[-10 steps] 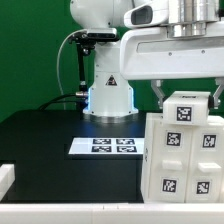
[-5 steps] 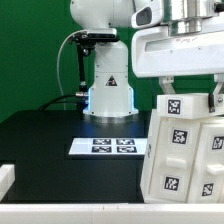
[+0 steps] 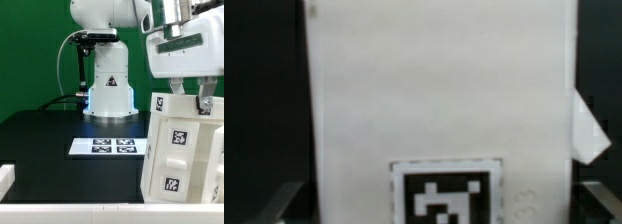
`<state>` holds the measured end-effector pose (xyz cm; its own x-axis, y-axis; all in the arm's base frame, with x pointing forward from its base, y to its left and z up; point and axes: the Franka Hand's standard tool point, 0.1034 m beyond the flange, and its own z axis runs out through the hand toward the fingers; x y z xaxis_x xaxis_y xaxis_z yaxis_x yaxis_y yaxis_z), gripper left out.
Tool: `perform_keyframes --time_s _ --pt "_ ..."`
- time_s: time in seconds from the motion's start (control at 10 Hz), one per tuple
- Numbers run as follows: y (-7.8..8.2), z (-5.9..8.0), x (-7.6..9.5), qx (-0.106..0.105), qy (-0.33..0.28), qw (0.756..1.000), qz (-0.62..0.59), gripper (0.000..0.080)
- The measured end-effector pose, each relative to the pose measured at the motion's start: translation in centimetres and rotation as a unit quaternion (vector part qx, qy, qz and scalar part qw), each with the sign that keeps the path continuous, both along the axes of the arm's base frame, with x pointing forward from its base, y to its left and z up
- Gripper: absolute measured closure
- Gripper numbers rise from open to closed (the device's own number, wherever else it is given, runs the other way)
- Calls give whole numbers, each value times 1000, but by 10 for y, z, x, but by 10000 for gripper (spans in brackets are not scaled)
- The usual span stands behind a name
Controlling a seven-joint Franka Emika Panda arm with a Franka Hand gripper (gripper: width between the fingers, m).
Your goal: Assemble cabinet
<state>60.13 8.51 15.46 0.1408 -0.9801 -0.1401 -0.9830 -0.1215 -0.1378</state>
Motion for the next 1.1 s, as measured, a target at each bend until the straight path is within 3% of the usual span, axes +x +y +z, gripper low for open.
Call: perform_keyframes --time_s 0.2,0.3,0.4,0.5,0.8,1.0,1.1 --pt "-1 0 0 0 -3 1000 4 242" --pt "0 -1 0 1 -3 1000 6 83" --pt "0 -1 0 1 -4 1000 10 83" --pt "1 -1 0 2 -5 1000 18 14" --pt "4 16 4 -11 -24 980 198 2" --pt "18 20 0 -18 -27 962 271 2" --pt "15 18 0 -23 -35 946 321 2"
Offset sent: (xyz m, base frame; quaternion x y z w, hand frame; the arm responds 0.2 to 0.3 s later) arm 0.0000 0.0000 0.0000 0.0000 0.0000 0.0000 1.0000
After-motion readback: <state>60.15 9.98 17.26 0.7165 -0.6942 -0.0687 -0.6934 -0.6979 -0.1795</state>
